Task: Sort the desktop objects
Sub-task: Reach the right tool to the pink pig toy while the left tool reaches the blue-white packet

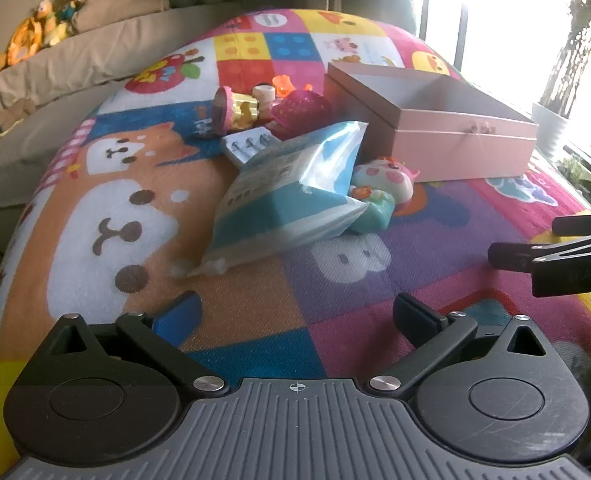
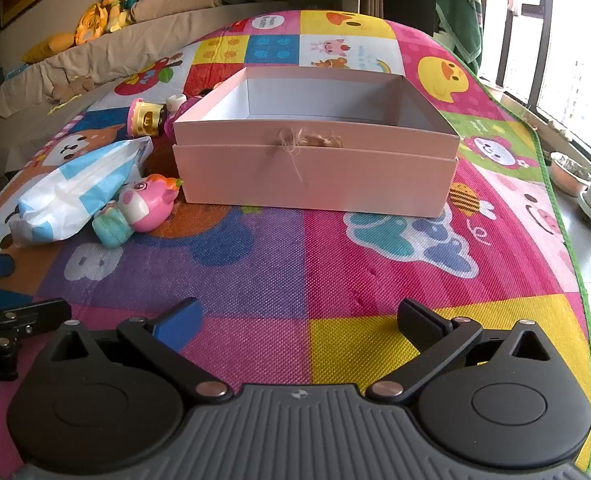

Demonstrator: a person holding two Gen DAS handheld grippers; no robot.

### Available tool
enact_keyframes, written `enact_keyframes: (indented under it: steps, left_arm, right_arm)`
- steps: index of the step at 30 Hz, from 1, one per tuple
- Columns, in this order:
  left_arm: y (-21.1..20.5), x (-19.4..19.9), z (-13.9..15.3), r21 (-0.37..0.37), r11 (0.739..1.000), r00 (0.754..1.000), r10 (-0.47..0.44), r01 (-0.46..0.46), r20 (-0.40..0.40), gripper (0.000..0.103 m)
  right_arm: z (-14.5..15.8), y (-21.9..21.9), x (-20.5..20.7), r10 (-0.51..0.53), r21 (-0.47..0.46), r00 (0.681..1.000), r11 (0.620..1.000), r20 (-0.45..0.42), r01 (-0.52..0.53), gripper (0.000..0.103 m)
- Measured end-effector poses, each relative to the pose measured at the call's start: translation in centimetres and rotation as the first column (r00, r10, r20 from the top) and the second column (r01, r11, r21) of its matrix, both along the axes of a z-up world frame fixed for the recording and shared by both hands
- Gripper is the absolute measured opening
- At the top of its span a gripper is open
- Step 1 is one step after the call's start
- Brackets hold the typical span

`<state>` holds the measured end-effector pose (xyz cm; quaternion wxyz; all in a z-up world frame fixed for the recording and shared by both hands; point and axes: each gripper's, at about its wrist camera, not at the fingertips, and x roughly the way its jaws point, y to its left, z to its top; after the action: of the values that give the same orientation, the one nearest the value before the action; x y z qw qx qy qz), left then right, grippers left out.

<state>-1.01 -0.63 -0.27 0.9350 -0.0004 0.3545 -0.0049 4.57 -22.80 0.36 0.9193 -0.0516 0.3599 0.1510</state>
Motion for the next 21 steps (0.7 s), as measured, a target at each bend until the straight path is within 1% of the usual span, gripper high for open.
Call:
enact_keyframes:
  steps: [4,11,14,16,18,19,21]
  left_arm:
    - [-0.1,0.1,0.0,0.011,1.0,1.0,0.001,-0.001,-0.005,0.103]
    - [-0.1,0.1,0.0,0.009,1.0,1.0,0.001,-0.001,-0.002,0.103]
    - [0.2,0.0,0.1,-0.006,1.0,1.0,-0.002,0.002,0.003,0.103]
    - [0.6,-0.2,0.5,-0.029,1.0,1.0,-0.006,0.006,0.006,0.103]
    - [0.9,-0.4,1.3,-0.073,0.997,0.999,-0.028,0.029,0.023,0.103]
    - [0.9,-0.6,2.0,-0.085,0.995,0.998,-0.041,0.045,0.045,0.103]
    - [0.5,-0.6,3.3,-0.062,0.996,0.994,-0.059,0.065,0.09,0.103]
  right_arm:
    - [0.0,0.1,-0.1,-0.002,-0.002,1.0,1.0,0.003,0.002,0.103]
    - [0.0,0.0,-0.1,-0.003,0.0,1.0,1.0,0.006,0.003,0.103]
    - [0.0,0.0,-0.1,-0.002,-0.002,1.0,1.0,0.005,0.002,0.103]
    - [0.0,0.0,-0.1,0.001,-0.002,1.0,1.0,0.005,-0.001,0.103]
    - [0.0,0.0,-0.1,0.003,-0.002,1.0,1.0,0.006,-0.003,0.103]
    - [0.0,0.0,-0.2,0.003,-0.002,1.0,1.0,0.008,-0.003,0.103]
    - [0.0,0.0,-0.2,0.004,-0.002,1.0,1.0,0.009,-0.004,0.103]
